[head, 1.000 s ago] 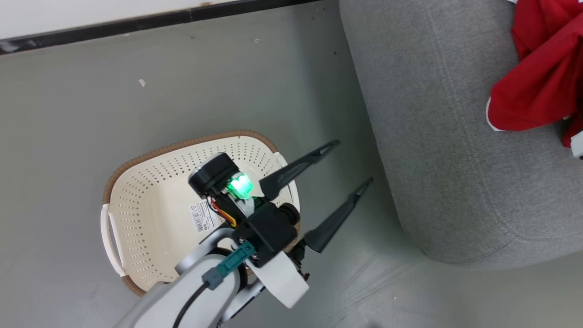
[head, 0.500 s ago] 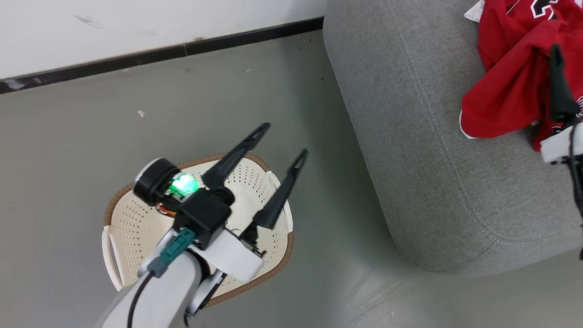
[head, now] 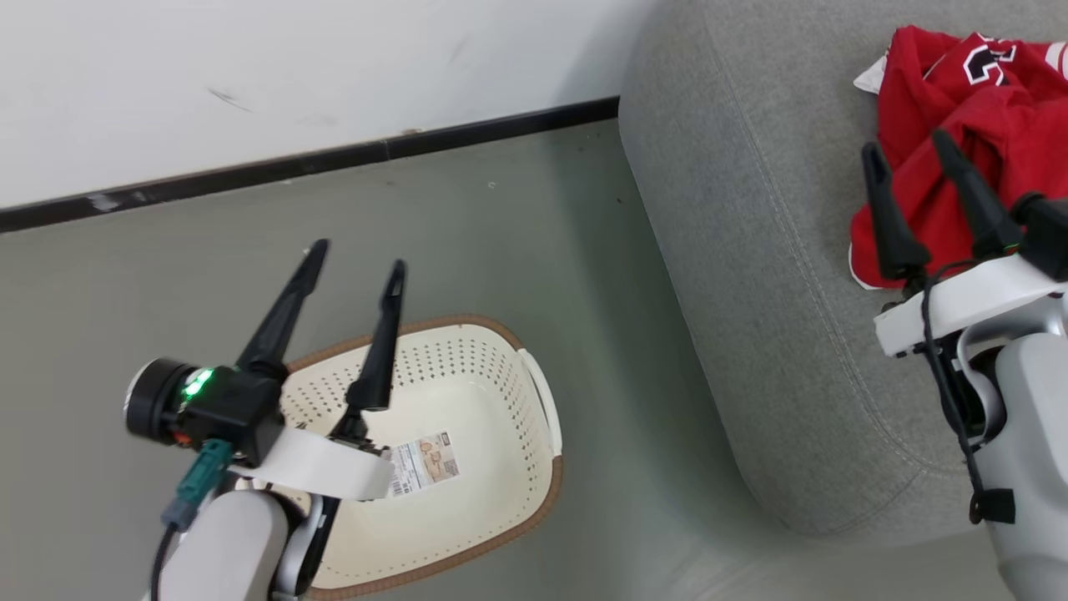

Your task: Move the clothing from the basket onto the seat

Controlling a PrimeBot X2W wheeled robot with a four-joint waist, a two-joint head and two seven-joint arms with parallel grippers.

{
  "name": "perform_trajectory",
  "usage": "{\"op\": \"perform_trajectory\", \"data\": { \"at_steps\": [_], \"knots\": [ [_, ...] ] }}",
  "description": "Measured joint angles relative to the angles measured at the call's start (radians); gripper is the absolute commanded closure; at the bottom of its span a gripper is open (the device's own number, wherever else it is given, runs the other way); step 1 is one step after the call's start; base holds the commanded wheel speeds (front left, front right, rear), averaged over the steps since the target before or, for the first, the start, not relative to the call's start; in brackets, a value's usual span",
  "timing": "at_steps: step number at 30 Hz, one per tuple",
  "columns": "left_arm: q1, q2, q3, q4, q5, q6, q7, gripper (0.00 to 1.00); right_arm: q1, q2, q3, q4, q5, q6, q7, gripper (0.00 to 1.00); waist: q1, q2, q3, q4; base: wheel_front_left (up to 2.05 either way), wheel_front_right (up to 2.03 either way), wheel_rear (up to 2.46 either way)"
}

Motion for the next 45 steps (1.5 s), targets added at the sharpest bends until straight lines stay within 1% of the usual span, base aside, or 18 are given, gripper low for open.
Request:
{"op": "perform_trajectory", "data": {
  "at_steps": [7,11,12,17,20,22,28,33,36,40,45],
  "knots": [
    [0.077,0.007,0.086,0.005,-0.022,0.061,-0.017,0.0,0.03,0.024,0.035,-0.025,0.0,0.0,0.0,0.0,0.0,0.0,-0.047,0.036,0.0,0.0,0.0],
    [0.126,0.012,0.125,0.016,-0.023,0.093,-0.023,0.0,0.062,0.052,0.059,-0.026,0.006,0.0,0.0,0.0,0.0,0.0,-0.073,0.059,0.0,0.0,0.0],
    [0.152,0.018,0.147,0.023,-0.023,0.113,-0.026,0.0,0.08,0.061,0.071,-0.026,0.002,0.0,0.0,0.0,0.0,0.0,-0.086,0.07,0.0,0.0,0.0],
    [0.215,0.025,0.202,0.039,-0.024,0.147,-0.031,0.0,0.12,0.083,0.086,-0.027,-0.007,0.0,0.0,0.0,0.0,0.0,-0.118,0.096,0.0,0.0,0.0],
    [0.251,0.024,0.223,0.047,-0.024,0.173,-0.034,0.0,0.151,0.098,0.083,-0.03,-0.013,0.0,0.0,0.0,0.0,0.0,-0.138,0.111,0.0,0.0,0.0],
    [0.272,0.021,0.23,0.051,-0.024,0.182,-0.034,0.0,0.172,0.108,0.078,-0.038,-0.024,0.0,0.0,0.0,0.0,0.0,-0.151,0.12,0.0,0.0,0.0],
    [0.325,0.007,0.239,0.067,-0.042,0.188,-0.034,0.0,0.243,0.127,0.053,-0.062,-0.059,0.0,0.0,0.0,0.0,0.0,-0.192,0.144,0.0,0.0,0.0],
    [0.366,0.007,0.251,0.082,-0.048,0.189,-0.034,0.0,0.312,0.136,0.022,-0.081,-0.076,0.0,0.0,0.0,0.0,0.0,-0.228,0.16,0.0,0.0,0.0],
    [0.388,0.009,0.25,0.092,-0.048,0.189,-0.034,0.0,0.355,0.14,-0.004,-0.088,-0.107,0.0,0.0,0.0,-0.0001,0.0,-0.25,0.168,0.0,0.0,0.0],
    [0.406,0.011,0.241,0.099,-0.048,0.178,-0.035,0.0,0.402,0.143,-0.03,-0.101,-0.146,0.0,0.0,0.0,0.0,0.0,-0.277,0.176,0.0,0.0,0.0],
    [0.421,0.011,0.227,0.106,-0.048,0.162,-0.035,0.0,0.458,0.154,-0.033,-0.118,-0.161,0.0,0.0,0.0,0.0,0.0,-0.308,0.184,0.0,0.0,0.0]
  ]
}}
